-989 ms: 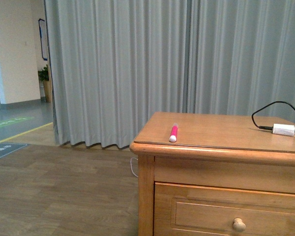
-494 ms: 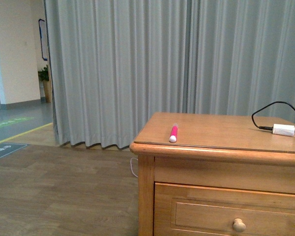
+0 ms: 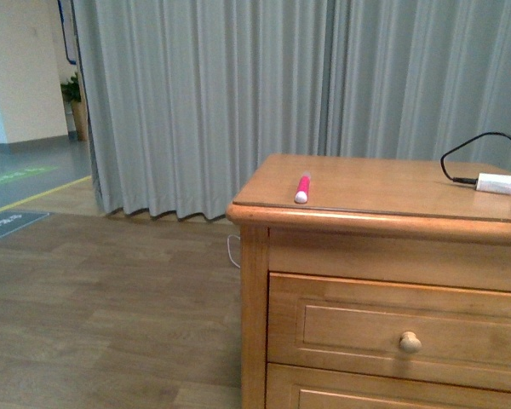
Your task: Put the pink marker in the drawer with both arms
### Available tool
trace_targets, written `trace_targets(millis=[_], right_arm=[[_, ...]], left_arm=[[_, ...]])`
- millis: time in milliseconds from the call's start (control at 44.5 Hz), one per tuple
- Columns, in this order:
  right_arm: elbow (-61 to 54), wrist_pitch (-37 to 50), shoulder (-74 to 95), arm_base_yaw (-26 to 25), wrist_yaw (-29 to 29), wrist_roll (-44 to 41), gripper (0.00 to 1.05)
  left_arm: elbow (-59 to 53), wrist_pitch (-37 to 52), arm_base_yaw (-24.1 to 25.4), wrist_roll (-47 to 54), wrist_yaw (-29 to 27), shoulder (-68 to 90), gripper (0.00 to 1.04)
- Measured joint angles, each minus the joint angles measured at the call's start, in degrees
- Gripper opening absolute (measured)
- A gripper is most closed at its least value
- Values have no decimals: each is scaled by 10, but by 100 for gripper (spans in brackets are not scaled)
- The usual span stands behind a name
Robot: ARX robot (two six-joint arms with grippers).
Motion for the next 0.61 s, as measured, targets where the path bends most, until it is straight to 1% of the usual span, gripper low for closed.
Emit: trace_targets(millis=[157, 360, 472, 607], right_arm=[[56, 111, 190, 37, 24, 13, 96], [166, 205, 416, 74, 65, 24, 96], [245, 222, 541, 81, 104, 43, 96], [316, 226, 628, 78, 139, 62, 96]], left_arm=[[0, 0, 0, 0, 0, 0, 99], [0, 0, 0, 0, 0, 0, 99], [0, 0, 0, 0, 0, 0, 99], [0, 0, 0, 0, 0, 0, 99]])
